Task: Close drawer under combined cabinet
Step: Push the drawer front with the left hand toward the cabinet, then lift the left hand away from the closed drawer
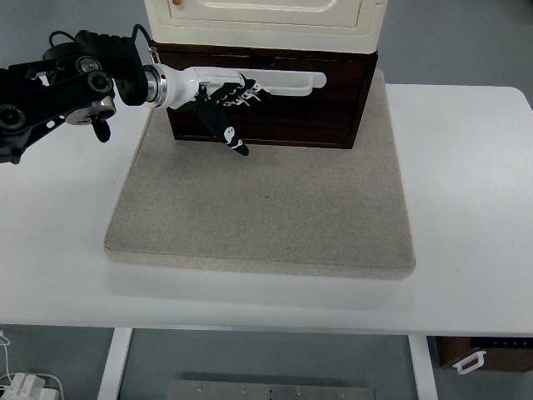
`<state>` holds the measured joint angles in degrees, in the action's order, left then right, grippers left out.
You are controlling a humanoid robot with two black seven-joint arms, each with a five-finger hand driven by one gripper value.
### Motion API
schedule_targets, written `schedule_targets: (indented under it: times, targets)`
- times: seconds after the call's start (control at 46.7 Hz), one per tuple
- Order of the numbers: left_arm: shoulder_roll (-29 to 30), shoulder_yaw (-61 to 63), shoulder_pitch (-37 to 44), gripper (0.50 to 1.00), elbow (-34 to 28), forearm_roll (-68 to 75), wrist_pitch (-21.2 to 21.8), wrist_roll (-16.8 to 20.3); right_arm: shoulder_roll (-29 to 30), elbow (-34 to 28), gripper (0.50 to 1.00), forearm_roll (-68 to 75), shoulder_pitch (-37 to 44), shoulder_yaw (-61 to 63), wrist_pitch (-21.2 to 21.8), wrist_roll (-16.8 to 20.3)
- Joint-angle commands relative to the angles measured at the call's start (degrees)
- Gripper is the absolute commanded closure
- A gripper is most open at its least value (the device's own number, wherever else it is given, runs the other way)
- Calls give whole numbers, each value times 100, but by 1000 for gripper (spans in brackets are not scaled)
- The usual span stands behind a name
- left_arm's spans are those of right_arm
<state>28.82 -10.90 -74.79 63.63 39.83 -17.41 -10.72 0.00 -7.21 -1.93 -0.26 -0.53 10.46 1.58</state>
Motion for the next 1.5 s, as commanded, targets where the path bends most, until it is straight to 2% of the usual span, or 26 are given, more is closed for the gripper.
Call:
schedule_targets:
  times: [0.0,0.171,0.321,0.407,0.621,0.728,0.835,1.006,1.477]
  targets:
    - [9,0,8,500,-8,-2,1,8,0,0,548,0,0,0,0,0]
    - [27,-140,26,500,71,-63,-157,140,0,0,548,0,0,0,0,0]
    - [27,-378,87,500,202,-72,-675,175,0,0,548,0,0,0,0,0]
    - [27,-510,96,500,281,-81,-816,202,0,0,548,0,0,0,0,0]
    - [9,-1168,192,500,422,-247,-1396,624,0,0,548,0,0,0,0,0]
    - [-8,-1485,281,500,484,-494,-1432,781,0,0,548,0,0,0,0,0]
    - [-17,-1854,307,500,492,-616,-1476,1142,0,0,548,0,0,0,0,0]
    - [-17,-2373,307,500,492,-1091,-1485,1485,0,0,548,9,0,0,0,9]
    - [-44,-4315,843,500,413,-1610,-1318,1872,0,0,548,0,0,0,0,0]
